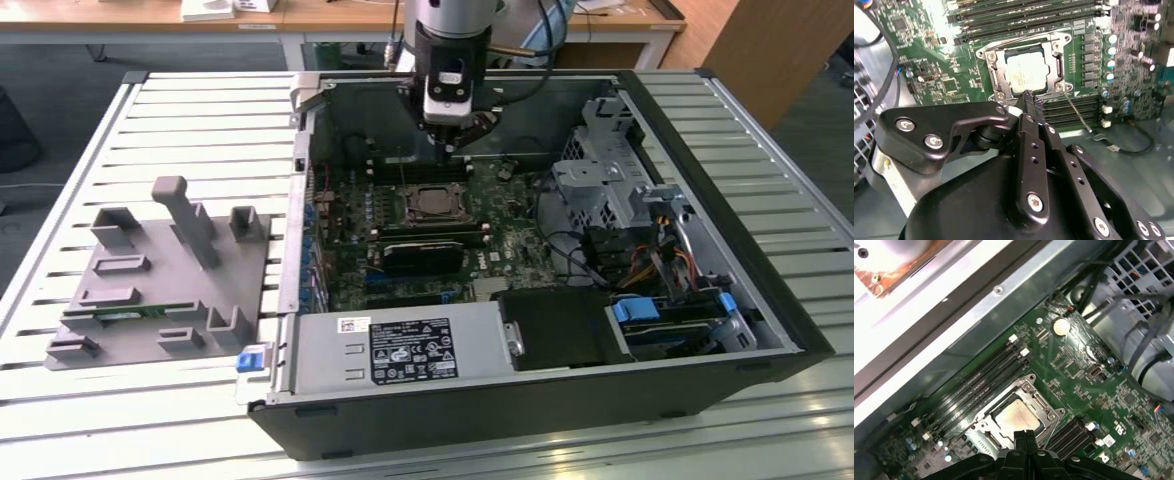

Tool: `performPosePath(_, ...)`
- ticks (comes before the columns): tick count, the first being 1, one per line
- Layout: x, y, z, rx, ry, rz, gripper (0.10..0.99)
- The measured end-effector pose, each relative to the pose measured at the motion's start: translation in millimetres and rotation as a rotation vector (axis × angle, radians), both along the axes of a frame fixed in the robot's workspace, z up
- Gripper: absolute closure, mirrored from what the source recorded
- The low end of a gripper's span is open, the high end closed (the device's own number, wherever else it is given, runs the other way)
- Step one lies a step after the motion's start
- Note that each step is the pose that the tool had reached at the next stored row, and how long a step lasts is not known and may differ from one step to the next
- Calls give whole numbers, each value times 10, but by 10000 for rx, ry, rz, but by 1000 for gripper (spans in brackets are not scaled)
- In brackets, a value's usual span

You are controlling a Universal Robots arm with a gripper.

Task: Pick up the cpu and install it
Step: 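Install the first cpu locking lever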

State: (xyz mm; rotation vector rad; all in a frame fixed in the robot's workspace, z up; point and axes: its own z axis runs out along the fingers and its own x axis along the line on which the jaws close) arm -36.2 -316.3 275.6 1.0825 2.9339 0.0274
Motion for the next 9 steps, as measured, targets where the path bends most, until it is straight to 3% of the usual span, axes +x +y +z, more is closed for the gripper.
performPosePath(9, 0, 0, -10, 0, 0, 1624, 980)
